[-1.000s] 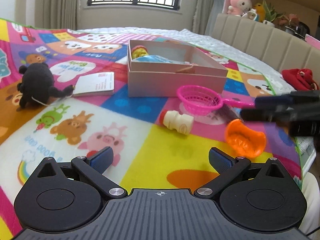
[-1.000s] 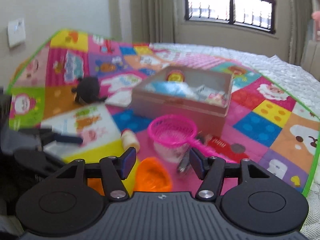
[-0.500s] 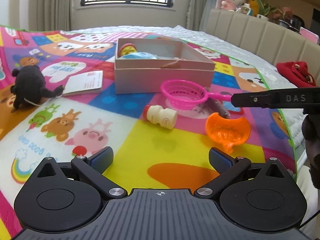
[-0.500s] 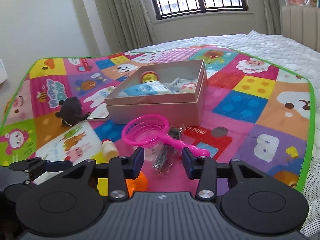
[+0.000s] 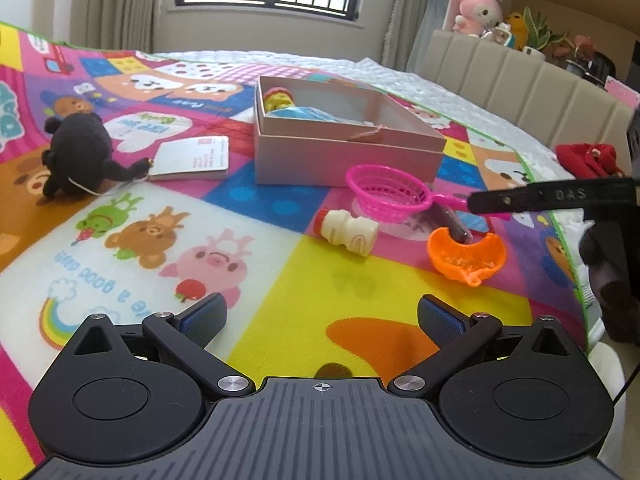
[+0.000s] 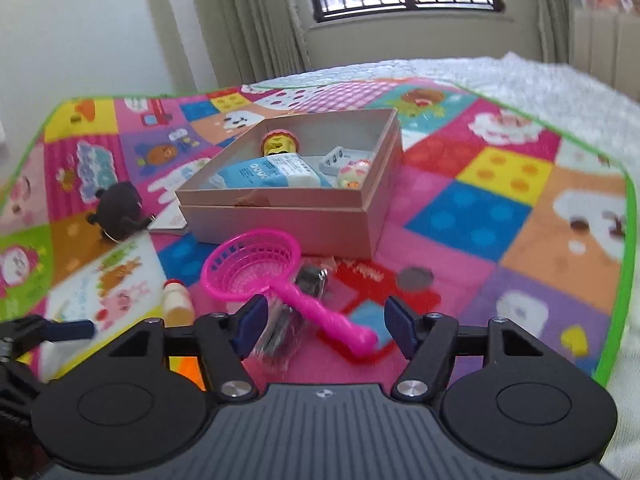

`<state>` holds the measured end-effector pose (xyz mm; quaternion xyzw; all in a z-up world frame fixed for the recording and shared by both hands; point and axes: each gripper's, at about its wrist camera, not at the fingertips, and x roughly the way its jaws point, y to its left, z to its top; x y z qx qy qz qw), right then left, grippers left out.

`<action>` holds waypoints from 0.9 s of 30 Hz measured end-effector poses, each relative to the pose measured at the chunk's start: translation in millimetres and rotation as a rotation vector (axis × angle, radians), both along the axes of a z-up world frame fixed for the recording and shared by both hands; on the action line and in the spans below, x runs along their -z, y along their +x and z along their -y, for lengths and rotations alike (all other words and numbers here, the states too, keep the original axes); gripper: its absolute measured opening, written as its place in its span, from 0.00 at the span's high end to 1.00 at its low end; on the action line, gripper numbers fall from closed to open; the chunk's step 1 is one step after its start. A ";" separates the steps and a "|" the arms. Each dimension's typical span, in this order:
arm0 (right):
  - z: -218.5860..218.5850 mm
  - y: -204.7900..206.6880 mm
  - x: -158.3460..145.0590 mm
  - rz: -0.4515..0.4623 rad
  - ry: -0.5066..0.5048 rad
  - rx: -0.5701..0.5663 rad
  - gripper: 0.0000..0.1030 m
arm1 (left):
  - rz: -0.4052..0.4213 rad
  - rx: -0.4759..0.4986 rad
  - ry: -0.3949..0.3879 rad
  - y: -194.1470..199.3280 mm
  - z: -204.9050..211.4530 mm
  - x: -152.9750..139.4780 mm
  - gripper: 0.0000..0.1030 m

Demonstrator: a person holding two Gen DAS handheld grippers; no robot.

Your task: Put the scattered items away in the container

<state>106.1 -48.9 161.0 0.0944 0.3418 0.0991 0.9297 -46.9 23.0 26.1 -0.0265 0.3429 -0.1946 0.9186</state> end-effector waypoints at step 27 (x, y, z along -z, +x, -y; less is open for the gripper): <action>-57.2 -23.8 1.4 -0.020 -0.052 -0.090 0.48 | -0.003 0.078 0.098 -7.2 15.7 5.3 0.00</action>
